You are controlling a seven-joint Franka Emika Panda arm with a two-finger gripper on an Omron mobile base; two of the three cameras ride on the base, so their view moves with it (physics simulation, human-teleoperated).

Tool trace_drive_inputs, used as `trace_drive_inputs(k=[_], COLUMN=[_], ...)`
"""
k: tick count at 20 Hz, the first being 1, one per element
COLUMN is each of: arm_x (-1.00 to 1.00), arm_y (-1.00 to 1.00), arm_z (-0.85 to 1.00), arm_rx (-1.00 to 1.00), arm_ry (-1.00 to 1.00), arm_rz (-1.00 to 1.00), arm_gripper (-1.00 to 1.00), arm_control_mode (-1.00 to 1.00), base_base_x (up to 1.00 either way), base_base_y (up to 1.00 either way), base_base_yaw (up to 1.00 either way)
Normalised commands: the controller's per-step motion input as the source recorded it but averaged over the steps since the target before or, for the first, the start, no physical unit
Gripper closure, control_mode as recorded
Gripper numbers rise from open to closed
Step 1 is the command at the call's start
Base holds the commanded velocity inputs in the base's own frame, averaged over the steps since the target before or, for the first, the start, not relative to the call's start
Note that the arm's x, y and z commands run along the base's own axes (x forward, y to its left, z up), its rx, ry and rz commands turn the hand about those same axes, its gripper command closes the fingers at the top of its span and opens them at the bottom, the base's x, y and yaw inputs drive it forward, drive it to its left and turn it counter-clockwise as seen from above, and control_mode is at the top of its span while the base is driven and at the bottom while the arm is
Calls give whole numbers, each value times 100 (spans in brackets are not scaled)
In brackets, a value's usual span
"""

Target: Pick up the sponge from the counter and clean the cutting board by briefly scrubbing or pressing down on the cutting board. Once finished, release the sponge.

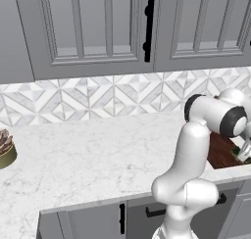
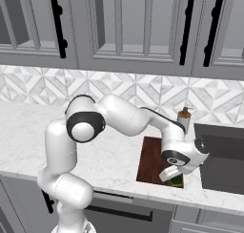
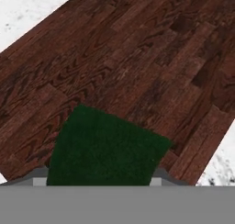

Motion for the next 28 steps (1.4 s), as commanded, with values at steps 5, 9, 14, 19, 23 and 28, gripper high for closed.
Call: trace_drive_inputs(k=[5,9,14,19,23,28], arm_x=[16,1,39,69,67,73], arm_y=[0,9,33,21,0,0], arm_z=[-7,24,2,-8,-3,-7], arm_rx=[0,0,-2,-4,0,0], arm_ry=[0,3,13,9,0,0], arm_rz=[0,0,0,0,1,3], arm_gripper=[100,100,100,100,100,100], arm_control_mode=[-100,-100,-100,-100,-100,-100], base_base_x=[0,0,0,0,0,0], base_base_y=[0,0,0,0,0,0], base_base_yaw=[0,0,0,0,0,0])
